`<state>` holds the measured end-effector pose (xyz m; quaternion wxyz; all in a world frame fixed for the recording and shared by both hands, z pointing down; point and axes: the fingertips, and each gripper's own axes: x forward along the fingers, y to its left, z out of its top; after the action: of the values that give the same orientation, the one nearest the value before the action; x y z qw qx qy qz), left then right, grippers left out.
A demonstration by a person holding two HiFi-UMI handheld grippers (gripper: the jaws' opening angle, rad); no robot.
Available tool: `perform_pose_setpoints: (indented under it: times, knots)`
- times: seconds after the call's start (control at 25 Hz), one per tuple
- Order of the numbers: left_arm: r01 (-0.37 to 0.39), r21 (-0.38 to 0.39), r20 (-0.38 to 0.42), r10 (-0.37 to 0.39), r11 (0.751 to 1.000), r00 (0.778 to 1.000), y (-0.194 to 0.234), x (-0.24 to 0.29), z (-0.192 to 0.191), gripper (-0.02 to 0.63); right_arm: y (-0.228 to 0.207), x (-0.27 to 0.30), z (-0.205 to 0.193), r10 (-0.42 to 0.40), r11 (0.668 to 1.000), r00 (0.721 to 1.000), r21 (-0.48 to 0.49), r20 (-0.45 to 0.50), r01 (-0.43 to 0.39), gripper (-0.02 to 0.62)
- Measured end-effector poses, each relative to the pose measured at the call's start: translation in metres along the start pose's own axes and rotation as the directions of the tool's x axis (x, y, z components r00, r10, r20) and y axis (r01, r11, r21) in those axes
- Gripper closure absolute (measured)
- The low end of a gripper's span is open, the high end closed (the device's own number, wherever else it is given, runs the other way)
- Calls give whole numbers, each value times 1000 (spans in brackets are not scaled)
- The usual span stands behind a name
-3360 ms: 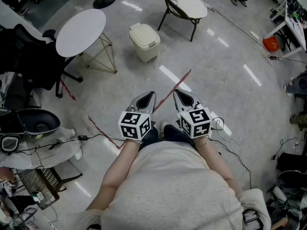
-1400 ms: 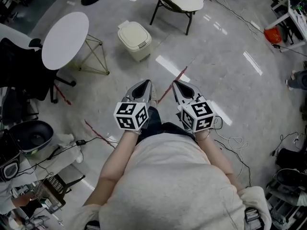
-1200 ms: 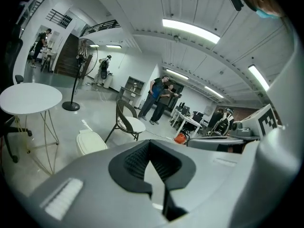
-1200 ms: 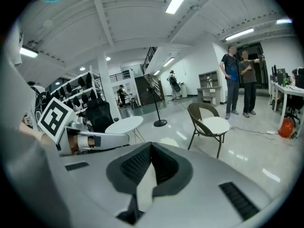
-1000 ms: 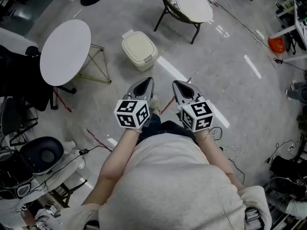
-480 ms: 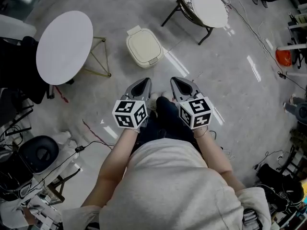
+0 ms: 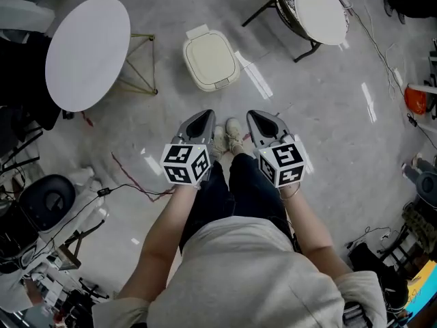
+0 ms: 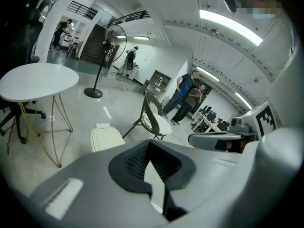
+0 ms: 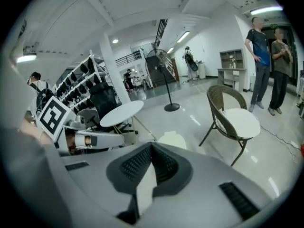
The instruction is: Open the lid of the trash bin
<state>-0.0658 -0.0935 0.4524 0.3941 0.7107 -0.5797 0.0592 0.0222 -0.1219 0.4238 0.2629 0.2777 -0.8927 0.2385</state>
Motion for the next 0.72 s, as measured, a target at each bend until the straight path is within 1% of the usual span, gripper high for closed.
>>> perform_pose_setpoints:
  times: [0.16,0.36,0.52,0.72]
  knots:
    - [-3,-5,-45,3,1000,999,9,26,-19,604,-15,23,-15,42,999,998,-29,-38,-43,589]
    - [-19,-10,-100,18,1000,995,23,50,-49,604,-25,50,-49,81,997,991,3,-103,-81,589]
    - [-29,-29,-133,25,999,991,43,82,-70,604,-41,80,-71,86,996,988,22,-130,-84,589]
    - [-34,-52,-180,24,998,983,69,116,-106,604,-63,117,-111,76,996,982,49,-173,-69,589]
